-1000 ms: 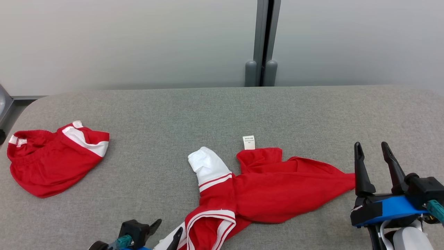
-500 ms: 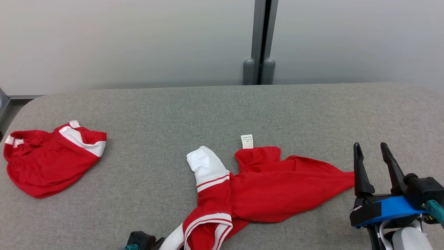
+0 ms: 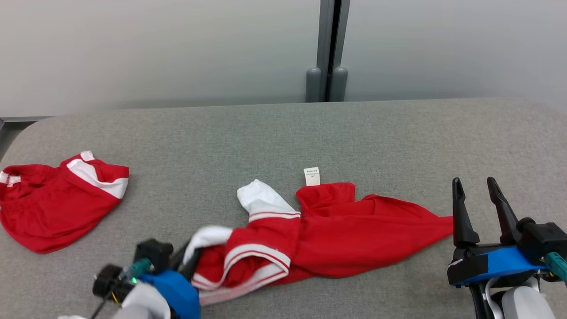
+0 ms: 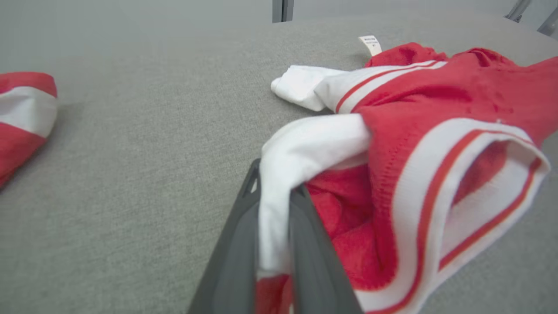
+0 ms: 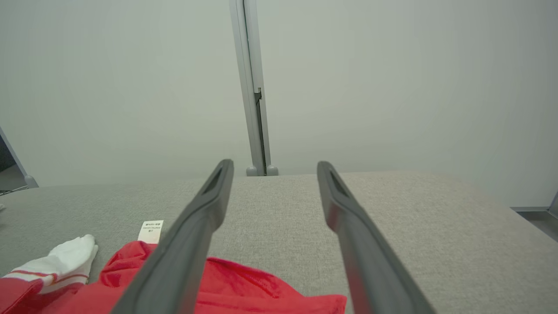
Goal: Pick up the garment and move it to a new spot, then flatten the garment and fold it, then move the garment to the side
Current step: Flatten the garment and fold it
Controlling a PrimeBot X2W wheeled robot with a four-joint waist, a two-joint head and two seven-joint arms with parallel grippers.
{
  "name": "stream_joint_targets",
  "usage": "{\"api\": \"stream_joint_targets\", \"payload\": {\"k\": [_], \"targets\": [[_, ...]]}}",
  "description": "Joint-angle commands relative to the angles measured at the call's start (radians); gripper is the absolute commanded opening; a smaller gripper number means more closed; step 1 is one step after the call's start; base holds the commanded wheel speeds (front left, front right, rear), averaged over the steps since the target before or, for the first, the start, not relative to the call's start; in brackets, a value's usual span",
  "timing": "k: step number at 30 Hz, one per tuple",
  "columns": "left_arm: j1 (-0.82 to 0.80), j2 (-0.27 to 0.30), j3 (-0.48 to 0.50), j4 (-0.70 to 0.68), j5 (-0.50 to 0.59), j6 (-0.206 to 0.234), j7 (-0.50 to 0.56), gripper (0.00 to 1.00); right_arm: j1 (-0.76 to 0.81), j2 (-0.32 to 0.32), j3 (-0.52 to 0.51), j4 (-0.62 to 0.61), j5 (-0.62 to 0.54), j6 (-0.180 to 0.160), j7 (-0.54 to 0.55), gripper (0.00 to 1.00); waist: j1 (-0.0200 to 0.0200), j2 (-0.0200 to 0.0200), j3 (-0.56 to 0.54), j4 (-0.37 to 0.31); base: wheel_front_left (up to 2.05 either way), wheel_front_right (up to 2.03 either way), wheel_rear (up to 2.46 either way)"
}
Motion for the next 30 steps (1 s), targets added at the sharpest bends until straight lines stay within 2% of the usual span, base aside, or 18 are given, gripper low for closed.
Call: {"api": "stream_joint_targets", "payload": {"k": [1,10,14,17,18,20,25,30], "targets": [[-0.053,0.01,0.016,-0.004,0.002,0.009,-0.019,0.0,-0.012,-0.001,0.0,-0.005,0.006,0.0,-0.004,1.0,0.0,-0.0001,0.006,-0.004,0.0,0.0,0.0],[-0.25,0.071,0.09,0.0,0.013,0.018,-0.075,0.0,-0.053,-0.001,-0.005,-0.023,0.013,0.0,-0.004,1.0,0.0,-0.0001,0.079,-0.064,0.0,0.0,0.0],[-0.317,0.097,0.114,0.04,0.005,0.013,-0.094,0.0,-0.068,-0.001,-0.003,-0.027,0.02,0.0,-0.004,1.0,0.0,-0.0001,0.11,-0.099,0.0,0.0,0.0],[-0.336,0.093,0.124,0.092,-0.009,0.012,-0.098,0.0,-0.072,-0.001,-0.003,-0.027,0.024,0.0,-0.004,1.0,0.0,-0.0001,0.124,-0.118,0.0,0.0,0.0],[-0.34,0.09,0.127,0.113,-0.018,0.011,-0.1,0.05,-0.075,-0.001,-0.002,-0.025,0.026,0.0,-0.004,1.0,0.0,-0.0001,0.129,-0.123,0.0,0.0,0.0],[-0.349,0.086,0.13,0.15,-0.018,0.014,-0.114,1.0,-0.082,-0.001,-0.002,-0.023,0.028,0.0,-0.004,1.0,0.0,-0.0001,0.135,-0.13,0.0,0.0,0.0],[-0.331,0.058,0.153,0.184,-0.007,0.03,-0.156,1.0,-0.075,-0.001,-0.014,-0.025,0.03,0.0,-0.004,1.0,0.0,-0.0001,0.135,-0.122,0.0,0.0,0.0],[-0.286,0.052,0.218,0.04,0.052,0.075,-0.16,1.0,-0.073,-0.001,-0.017,-0.025,0.025,0.0,-0.004,1.0,0.0,-0.0001,0.132,-0.098,0.0,0.0,0.0]]}}
